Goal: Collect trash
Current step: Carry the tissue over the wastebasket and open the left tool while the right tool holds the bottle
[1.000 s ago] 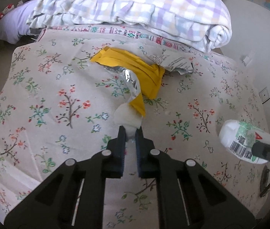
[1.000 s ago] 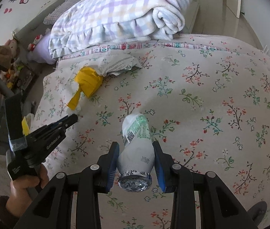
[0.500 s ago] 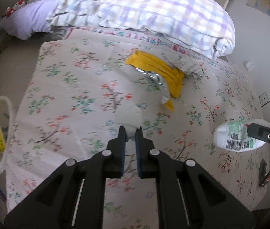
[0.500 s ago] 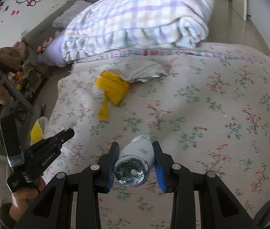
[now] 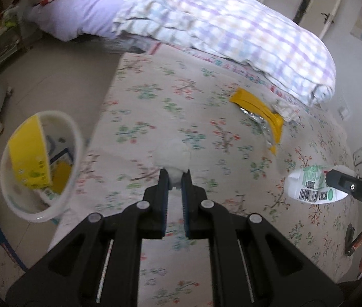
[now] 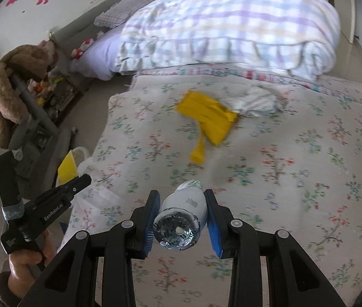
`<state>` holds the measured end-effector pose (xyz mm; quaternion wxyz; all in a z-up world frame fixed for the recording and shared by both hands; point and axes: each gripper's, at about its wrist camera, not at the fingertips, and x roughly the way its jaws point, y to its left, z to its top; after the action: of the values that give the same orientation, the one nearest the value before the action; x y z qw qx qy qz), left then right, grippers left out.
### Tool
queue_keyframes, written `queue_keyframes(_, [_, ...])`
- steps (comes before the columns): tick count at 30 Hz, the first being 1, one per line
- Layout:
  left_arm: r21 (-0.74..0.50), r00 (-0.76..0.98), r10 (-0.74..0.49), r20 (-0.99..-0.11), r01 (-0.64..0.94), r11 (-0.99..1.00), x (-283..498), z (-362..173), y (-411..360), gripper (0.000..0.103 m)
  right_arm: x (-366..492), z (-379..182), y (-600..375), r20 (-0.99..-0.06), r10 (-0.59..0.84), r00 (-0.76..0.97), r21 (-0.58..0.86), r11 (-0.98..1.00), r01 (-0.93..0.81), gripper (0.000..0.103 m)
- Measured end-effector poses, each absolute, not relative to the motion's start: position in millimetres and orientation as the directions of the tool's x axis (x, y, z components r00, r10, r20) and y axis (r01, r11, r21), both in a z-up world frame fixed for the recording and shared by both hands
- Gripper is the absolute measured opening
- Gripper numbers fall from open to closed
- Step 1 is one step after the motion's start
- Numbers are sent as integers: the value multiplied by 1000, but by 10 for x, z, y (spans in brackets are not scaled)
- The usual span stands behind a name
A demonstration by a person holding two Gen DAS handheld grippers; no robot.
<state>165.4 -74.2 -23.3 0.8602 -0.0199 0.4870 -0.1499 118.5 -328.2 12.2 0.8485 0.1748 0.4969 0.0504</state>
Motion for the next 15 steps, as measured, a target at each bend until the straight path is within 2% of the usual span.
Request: queue_keyframes(15, [-239,504,-240,-830,67,969,1754,-168,335,11,1419,93,-2413,-819,320,475,337,940,-52,36])
